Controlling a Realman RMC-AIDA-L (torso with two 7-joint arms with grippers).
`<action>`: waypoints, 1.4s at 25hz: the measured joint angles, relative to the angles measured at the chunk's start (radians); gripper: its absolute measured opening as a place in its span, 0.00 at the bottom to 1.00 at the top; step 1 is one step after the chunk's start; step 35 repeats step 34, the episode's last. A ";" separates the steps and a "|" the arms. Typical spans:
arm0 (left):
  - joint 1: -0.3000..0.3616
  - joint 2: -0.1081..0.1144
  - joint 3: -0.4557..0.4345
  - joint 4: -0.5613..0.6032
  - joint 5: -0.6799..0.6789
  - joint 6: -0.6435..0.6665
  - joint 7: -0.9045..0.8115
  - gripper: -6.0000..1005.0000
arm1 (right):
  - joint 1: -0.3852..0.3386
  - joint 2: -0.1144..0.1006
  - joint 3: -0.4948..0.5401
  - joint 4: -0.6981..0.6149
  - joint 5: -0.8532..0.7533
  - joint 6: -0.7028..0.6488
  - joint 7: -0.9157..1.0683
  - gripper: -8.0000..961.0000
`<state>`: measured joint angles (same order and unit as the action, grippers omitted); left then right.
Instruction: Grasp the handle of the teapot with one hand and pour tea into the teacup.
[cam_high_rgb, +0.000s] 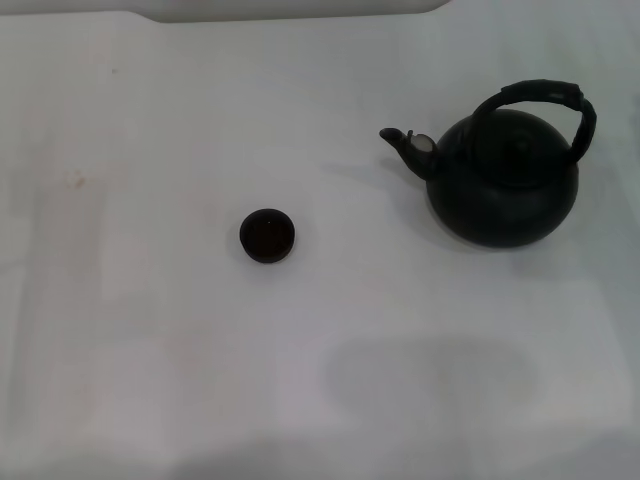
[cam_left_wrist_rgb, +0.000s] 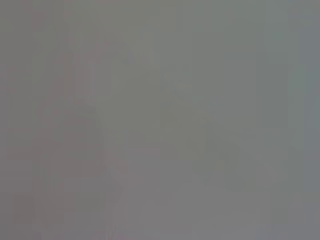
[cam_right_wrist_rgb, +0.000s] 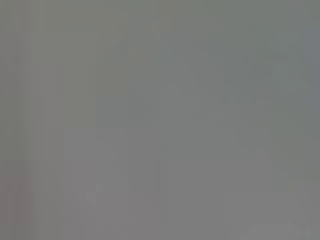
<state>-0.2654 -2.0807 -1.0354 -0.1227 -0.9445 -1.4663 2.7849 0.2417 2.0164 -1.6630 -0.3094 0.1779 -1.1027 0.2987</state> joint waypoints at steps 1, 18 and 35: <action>0.000 0.000 0.000 0.000 0.000 0.001 0.000 0.87 | 0.001 -0.001 0.003 0.006 0.000 0.000 -0.004 0.73; 0.001 -0.002 0.000 -0.009 0.001 0.026 -0.005 0.88 | 0.026 -0.002 0.055 0.032 0.012 0.055 0.013 0.90; -0.003 -0.004 0.001 -0.011 0.002 0.026 -0.007 0.88 | 0.029 -0.002 0.057 0.048 0.013 0.023 -0.016 0.91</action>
